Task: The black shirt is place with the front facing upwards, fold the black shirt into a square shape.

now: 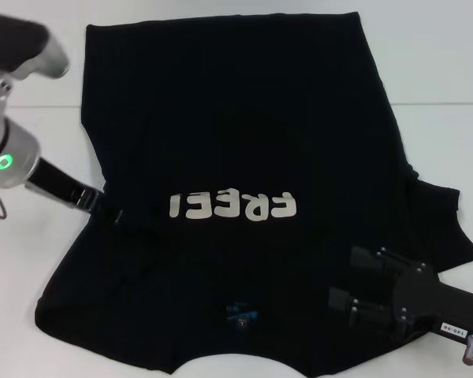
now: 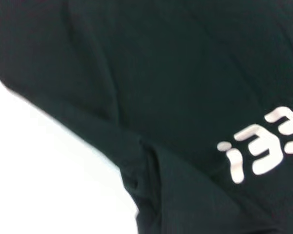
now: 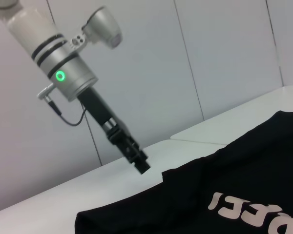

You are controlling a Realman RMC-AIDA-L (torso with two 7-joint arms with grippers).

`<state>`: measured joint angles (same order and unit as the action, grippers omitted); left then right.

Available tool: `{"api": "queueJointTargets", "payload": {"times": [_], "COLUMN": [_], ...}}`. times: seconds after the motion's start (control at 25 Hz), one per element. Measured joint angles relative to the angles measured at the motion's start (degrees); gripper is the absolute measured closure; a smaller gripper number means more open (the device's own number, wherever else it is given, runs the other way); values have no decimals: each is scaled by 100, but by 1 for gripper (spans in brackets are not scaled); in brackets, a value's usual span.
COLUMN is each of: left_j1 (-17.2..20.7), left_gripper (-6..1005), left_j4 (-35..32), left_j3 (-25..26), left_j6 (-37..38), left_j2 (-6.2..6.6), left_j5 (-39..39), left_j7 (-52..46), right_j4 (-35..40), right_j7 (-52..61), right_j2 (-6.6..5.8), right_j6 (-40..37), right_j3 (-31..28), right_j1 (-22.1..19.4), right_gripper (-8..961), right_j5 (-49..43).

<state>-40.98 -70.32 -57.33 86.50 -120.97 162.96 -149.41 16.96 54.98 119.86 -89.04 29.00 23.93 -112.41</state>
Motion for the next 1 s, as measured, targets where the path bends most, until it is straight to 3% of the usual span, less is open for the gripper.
{"api": "queueJointTargets", "payload": {"times": [0.12, 0.36, 1.0], "left_j1": [-64, -175, 20], "left_gripper": [149, 122, 122], "left_j4": [446, 1937, 2372], "left_j3": [743, 1858, 2114], "left_j6": [97, 126, -787], "left_j2": [42, 447, 361], "left_j5": [-310, -1274, -1483], "left_j7": [352, 1106, 1615], "right_j4": [0, 0, -9], "right_j7": [-20, -66, -72], "right_j2": [2, 3, 2], "right_j6": [-13, -39, -203], "right_j3": [0, 0, 1], "right_j1": [14, 16, -35], "right_gripper": [54, 54, 53], "right_j5": [0, 0, 0]}}
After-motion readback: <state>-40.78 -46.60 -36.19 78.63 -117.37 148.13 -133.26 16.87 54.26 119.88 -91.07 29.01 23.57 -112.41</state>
